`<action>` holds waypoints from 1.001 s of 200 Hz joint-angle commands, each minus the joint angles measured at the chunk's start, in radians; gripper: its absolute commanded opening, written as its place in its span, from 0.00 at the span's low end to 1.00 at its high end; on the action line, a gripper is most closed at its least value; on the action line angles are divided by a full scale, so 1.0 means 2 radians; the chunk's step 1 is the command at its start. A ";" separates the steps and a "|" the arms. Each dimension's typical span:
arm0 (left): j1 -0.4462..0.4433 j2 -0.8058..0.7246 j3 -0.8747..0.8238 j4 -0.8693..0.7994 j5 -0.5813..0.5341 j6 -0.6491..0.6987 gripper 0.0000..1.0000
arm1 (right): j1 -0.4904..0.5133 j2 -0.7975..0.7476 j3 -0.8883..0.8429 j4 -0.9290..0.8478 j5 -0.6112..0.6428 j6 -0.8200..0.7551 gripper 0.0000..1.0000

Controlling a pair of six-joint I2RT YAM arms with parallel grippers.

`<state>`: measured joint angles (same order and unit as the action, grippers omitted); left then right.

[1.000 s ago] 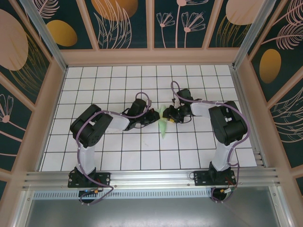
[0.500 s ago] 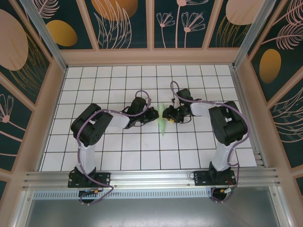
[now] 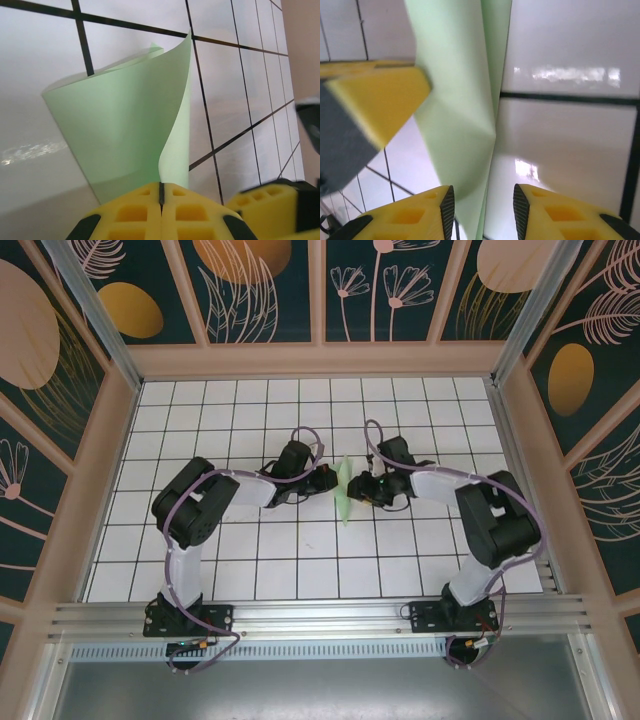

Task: Fold a paper plane with a square sheet of paper (fold left side to right side)
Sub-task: Fold the wing for the fifth time at the center of the table.

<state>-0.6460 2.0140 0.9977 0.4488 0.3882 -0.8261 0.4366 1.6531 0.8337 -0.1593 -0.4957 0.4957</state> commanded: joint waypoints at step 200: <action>0.008 0.026 0.007 0.010 0.013 0.010 0.05 | 0.178 0.019 0.052 -0.114 0.263 0.110 0.25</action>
<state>-0.6392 2.0430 0.9993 0.4538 0.4004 -0.8150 0.7795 1.6711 0.9035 -0.3435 -0.0154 0.6949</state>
